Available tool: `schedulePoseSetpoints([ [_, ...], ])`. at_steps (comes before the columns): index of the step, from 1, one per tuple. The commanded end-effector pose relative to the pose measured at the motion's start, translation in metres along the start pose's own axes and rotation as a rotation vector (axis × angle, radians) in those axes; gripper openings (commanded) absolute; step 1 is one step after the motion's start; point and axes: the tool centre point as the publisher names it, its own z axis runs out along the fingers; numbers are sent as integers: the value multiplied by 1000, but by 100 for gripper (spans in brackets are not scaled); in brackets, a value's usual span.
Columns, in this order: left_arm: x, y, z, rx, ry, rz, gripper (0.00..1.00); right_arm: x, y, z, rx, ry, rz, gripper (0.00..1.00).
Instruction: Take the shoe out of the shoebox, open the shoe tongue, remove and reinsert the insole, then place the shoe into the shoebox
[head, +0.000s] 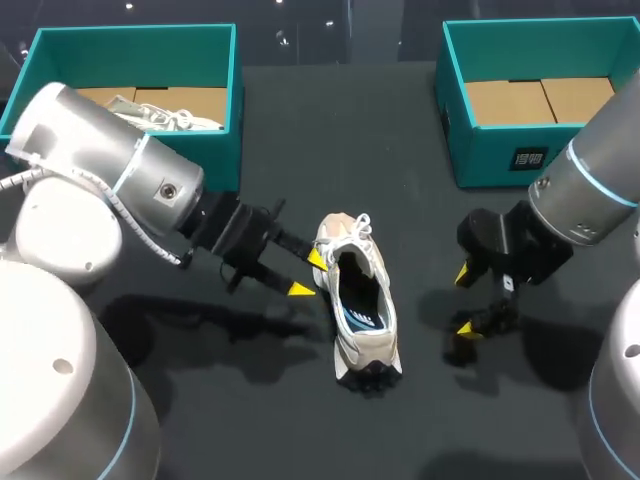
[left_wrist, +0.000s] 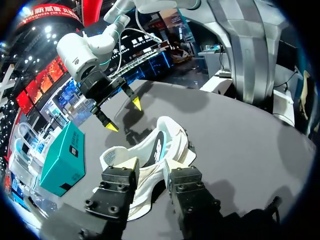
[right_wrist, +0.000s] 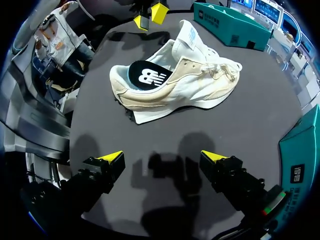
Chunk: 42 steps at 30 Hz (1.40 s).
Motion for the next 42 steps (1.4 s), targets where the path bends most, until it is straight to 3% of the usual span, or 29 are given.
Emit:
schedulePoseSetpoints([
  [1,-3,-5,-35,-13,219,24,0,4,-2,-3,-4,-5,-1,100],
  [3,-4,-7,-46,-6,285,61,0,4,-2,-3,-4,-5,-1,100],
  [13,-4,-7,-46,-6,285,61,0,4,-2,-3,-4,-5,-1,100],
  [16,-4,-7,-46,-6,285,61,0,0,-18,-12,-15,-5,13,100],
  [22,-6,-8,-42,-64,397,151,0,-2,-46,-31,-14,-15,45,100],
  [26,-15,-9,-39,-73,450,207,0,-5,-55,-35,-3,-7,61,100],
  [36,-49,-19,-24,-127,635,414,0,-5,-55,-35,-3,-7,61,100],
  [39,-55,-24,-13,-158,726,476,0,-5,-55,-35,-3,-7,61,100],
  [42,-55,-24,-13,-158,726,476,0,-5,-55,-35,-3,-7,61,100],
])
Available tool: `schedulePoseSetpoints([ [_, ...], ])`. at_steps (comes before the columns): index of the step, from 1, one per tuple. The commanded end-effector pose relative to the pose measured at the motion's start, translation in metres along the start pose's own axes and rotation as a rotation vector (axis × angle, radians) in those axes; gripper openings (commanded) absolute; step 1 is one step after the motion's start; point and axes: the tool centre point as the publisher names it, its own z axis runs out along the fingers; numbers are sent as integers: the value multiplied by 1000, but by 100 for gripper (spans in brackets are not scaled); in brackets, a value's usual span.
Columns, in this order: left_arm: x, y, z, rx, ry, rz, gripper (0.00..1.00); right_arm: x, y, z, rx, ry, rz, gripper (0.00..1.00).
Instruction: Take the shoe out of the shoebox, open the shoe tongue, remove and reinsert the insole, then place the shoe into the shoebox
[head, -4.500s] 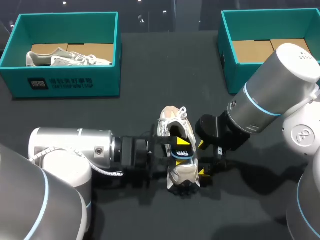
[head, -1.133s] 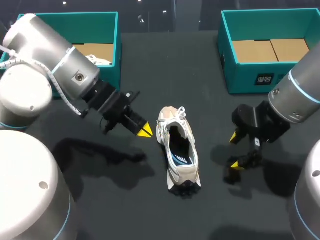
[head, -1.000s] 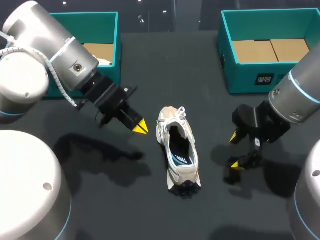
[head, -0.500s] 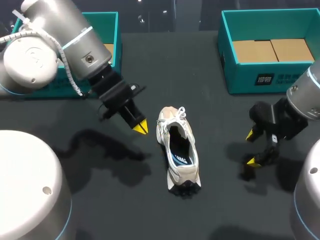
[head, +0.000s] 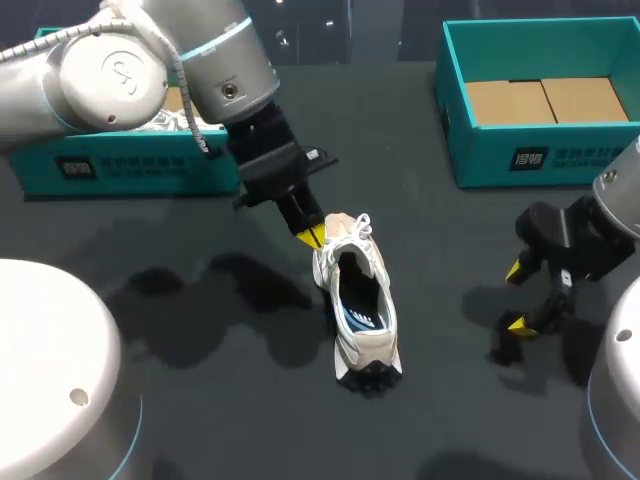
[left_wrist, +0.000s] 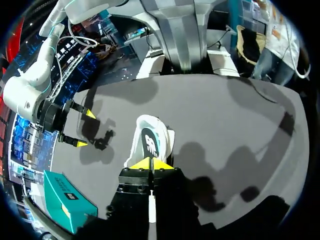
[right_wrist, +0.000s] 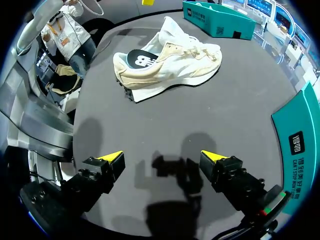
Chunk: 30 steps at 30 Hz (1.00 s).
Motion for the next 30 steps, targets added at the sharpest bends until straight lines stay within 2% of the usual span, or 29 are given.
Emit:
schedulePoseSetpoints([
  [1,-12,4,4,6,229,-3,0,1,0,0,2,-2,0,100],
  [5,-12,4,4,6,229,-3,0,1,0,0,2,-2,0,100],
  [13,-10,-4,34,-4,312,92,0,1,0,0,2,-2,0,100],
  [17,-9,-5,48,-25,324,108,0,1,0,0,2,-2,0,100],
  [30,-7,-5,80,-12,338,170,0,1,0,0,2,-2,0,100],
])
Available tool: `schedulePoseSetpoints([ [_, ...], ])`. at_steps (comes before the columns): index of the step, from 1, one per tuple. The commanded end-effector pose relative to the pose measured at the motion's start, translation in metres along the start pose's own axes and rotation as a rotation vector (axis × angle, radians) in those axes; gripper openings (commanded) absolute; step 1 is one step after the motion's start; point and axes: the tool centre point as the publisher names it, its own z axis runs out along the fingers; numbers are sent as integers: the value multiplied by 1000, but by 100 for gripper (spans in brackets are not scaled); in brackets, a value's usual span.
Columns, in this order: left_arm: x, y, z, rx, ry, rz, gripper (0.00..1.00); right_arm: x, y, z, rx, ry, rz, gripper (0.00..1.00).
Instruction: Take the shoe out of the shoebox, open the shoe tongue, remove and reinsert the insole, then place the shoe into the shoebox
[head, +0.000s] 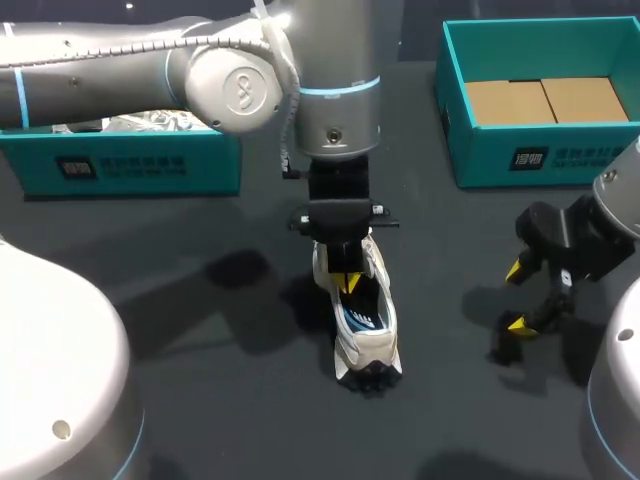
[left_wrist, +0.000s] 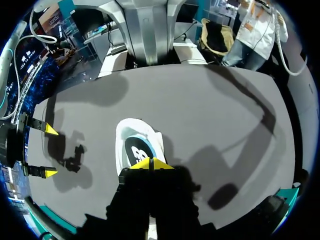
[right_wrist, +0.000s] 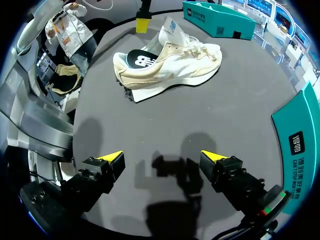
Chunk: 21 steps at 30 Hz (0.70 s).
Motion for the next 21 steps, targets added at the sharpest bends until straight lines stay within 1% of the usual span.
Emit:
schedulePoseSetpoints([
  [1,-5,1,11,-1,9,14,0,1,0,0,2,-2,0,100],
  [12,-4,4,31,16,61,44,0,1,0,0,2,-2,0,100],
  [21,-6,8,52,49,93,51,0,1,0,0,2,-2,0,100],
])
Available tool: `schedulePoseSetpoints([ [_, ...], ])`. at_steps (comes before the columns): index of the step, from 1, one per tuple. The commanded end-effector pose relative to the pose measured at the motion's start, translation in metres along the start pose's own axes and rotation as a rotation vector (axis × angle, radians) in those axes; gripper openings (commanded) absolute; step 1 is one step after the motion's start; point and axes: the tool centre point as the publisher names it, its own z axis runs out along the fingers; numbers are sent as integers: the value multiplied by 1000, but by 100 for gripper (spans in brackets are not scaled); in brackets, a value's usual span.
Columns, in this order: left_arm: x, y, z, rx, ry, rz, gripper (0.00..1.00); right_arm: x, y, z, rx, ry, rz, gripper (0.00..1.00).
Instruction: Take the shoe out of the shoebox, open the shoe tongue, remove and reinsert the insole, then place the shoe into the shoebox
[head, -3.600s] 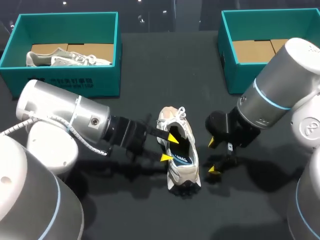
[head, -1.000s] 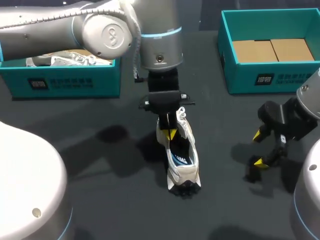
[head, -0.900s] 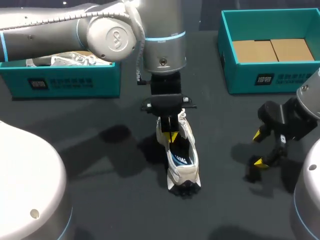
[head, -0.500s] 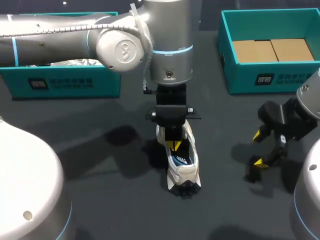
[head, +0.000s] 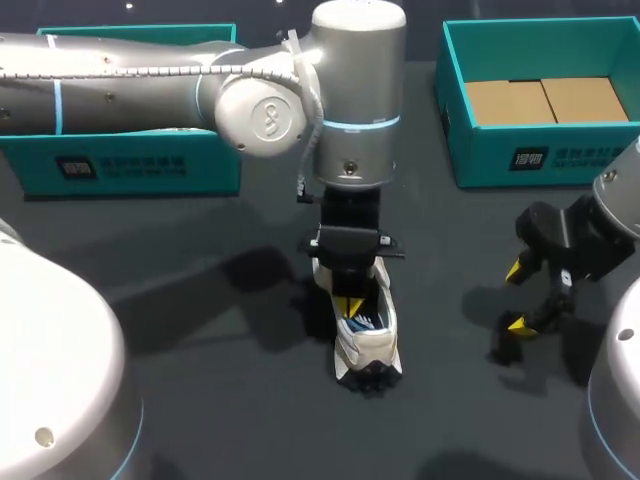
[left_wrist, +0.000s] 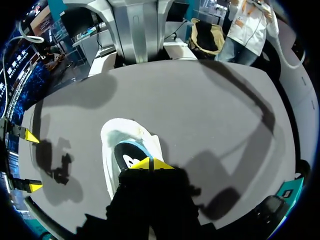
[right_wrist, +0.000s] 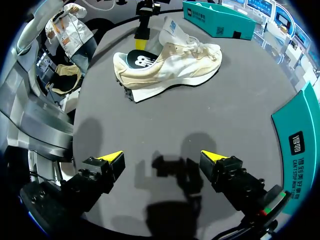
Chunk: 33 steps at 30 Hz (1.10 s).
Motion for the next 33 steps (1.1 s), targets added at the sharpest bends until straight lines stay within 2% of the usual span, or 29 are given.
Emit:
schedulePoseSetpoints([
  [1,-8,7,11,19,14,0,0,1,0,0,2,-2,0,100],
  [8,-12,12,29,33,36,-12,0,1,0,0,2,-2,0,100],
  [11,-10,10,22,28,25,-6,0,1,0,0,2,-2,0,100],
  [16,-6,1,5,-26,14,7,0,1,0,0,2,-2,0,100],
  [20,-1,-4,2,-70,21,7,0,1,0,0,2,-2,0,100],
  [33,3,11,47,-83,97,-59,0,1,0,0,2,-2,0,100],
])
